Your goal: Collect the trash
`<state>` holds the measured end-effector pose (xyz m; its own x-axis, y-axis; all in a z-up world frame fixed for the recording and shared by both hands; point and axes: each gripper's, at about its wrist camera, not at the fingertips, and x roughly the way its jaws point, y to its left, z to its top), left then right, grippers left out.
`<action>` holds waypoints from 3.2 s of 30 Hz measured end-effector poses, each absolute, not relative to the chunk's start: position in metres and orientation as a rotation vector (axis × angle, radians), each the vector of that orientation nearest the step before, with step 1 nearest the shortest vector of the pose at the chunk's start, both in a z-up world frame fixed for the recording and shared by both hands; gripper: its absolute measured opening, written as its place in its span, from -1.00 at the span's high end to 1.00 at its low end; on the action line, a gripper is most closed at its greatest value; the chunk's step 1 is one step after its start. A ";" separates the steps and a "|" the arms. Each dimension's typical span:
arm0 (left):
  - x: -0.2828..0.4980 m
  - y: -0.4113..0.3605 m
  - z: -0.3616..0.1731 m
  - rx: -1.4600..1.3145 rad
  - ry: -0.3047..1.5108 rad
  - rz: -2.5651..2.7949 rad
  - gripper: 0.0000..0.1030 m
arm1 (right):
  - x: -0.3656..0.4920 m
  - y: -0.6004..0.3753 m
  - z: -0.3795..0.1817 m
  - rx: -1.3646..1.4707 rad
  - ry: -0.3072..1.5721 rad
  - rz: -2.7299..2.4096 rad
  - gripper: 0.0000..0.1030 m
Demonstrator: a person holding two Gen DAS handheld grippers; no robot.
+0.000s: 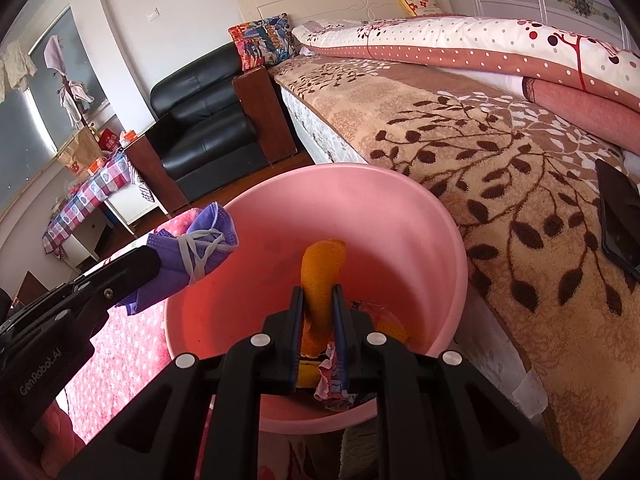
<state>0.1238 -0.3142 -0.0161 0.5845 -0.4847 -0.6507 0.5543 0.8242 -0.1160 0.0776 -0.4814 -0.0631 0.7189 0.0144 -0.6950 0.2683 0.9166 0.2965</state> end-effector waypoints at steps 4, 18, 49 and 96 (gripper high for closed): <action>0.122 -0.313 -0.014 0.105 0.719 -0.608 0.51 | 0.075 -0.479 -0.061 0.398 0.755 -0.147 0.42; 0.095 -0.293 0.019 0.106 0.606 -0.570 0.48 | 0.037 -0.447 -0.028 0.312 0.661 -0.136 0.03; 0.052 -0.221 0.035 0.044 0.567 -0.477 0.48 | -0.013 -0.388 0.015 0.247 0.562 -0.143 -0.31; 0.056 -0.194 0.030 0.010 0.580 -0.437 0.48 | -0.006 -0.367 0.019 0.251 0.569 -0.114 -0.32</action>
